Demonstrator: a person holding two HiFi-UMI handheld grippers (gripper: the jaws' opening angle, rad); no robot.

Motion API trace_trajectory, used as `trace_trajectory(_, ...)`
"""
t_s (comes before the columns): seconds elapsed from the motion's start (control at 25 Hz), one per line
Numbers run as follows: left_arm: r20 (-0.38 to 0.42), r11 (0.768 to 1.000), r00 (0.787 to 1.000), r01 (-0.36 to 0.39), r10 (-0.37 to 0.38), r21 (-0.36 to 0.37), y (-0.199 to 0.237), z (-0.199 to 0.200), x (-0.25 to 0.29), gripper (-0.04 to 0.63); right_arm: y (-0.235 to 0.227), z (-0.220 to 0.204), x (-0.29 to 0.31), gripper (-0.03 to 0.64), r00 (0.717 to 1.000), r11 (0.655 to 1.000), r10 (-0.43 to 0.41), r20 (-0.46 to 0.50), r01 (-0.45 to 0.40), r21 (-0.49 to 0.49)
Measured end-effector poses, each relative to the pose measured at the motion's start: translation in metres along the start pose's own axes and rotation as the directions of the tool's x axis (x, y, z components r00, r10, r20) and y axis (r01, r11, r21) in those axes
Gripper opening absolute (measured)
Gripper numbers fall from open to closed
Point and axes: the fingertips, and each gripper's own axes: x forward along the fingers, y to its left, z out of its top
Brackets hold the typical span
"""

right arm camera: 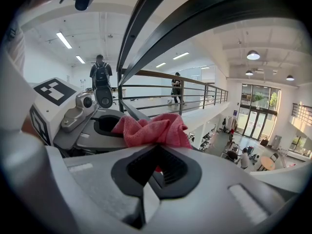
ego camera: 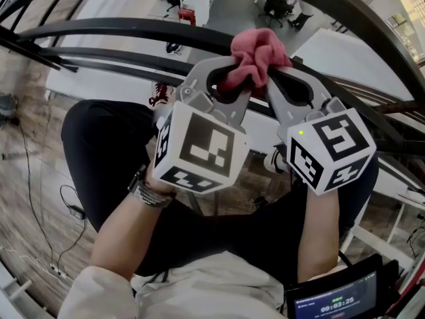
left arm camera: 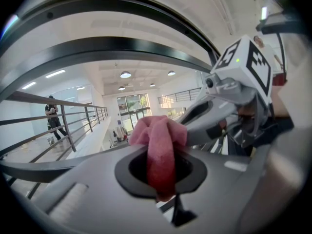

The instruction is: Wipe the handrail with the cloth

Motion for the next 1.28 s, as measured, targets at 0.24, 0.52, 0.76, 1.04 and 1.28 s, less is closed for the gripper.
trace_trajectory(0.24,0.007,1.0,1.0,0.001,-0.001,0.018,0.002,0.005,0.0,0.032,0.0,0.002,0.0,0.002,1.0,1.0,-0.002,0.009,0.002,0.005)
trace_trajectory(0.52,0.012,1.0,1.0,0.0,0.0,0.014,0.003,0.007,0.0,0.032,-0.001,0.005,-0.001,0.002,1.0,1.0,0.0,0.021,0.0,0.01)
trace_trajectory(0.76,0.019,1.0,1.0,-0.003,0.003,0.01,0.004,0.011,-0.001,0.032,-0.002,0.008,-0.003,0.002,0.999,1.0,-0.003,0.037,0.002,0.028)
trace_trajectory(1.04,0.026,1.0,1.0,-0.008,0.008,0.004,0.005,0.014,0.0,0.032,-0.004,0.01,-0.004,0.002,0.999,0.999,-0.011,0.053,0.008,0.045)
trace_trajectory(1.28,0.028,1.0,0.999,-0.015,0.015,0.002,0.006,0.015,0.0,0.032,-0.004,0.011,-0.003,0.002,0.998,0.999,-0.016,0.059,0.013,0.049)
